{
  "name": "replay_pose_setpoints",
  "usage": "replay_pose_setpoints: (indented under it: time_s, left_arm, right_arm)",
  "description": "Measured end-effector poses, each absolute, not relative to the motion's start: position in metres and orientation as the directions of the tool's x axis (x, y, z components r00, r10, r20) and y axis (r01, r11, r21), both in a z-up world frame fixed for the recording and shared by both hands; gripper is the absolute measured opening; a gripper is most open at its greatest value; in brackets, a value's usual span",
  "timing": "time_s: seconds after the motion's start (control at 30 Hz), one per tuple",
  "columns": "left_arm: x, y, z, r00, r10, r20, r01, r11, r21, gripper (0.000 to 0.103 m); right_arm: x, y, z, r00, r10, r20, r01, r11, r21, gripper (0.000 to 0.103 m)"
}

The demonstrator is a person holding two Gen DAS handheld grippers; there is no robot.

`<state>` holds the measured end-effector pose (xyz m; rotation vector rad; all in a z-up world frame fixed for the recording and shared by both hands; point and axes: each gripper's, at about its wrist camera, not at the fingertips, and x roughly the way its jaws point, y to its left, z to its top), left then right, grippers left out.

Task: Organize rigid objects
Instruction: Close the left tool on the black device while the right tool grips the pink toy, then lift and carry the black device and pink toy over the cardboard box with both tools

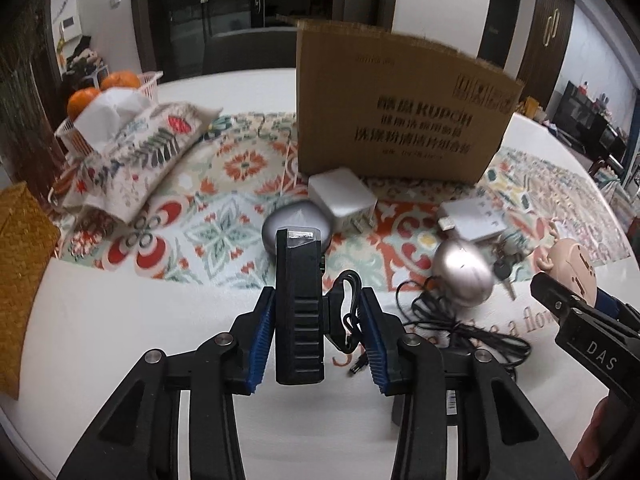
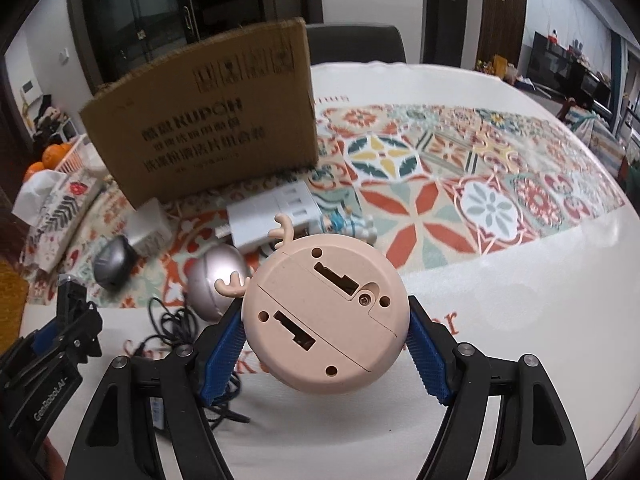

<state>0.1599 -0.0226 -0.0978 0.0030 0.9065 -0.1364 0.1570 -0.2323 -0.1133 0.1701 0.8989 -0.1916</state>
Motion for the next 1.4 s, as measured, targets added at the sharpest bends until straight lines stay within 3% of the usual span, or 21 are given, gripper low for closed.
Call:
replay_pose_setpoints:
  time_s: [0.23,1.4]
  left_arm:
    - [0.161,-0.022,-0.069,0.667,-0.137,-0.733,0.148,0.988,-0.05,0.035]
    - [0.236,-0.041,0.046,0.764,-0.304,-0.57,0.291,0.95,-0.115,0.035]
  right_arm:
    - [0.155,-0.227,-0.085,0.669,-0.069,-0.74,0.193,0.978,0.083,0.076]
    - [0.228,-0.228,0.024,0.822,0.076,-0.565,0.015,0.988,0.155,0.076]
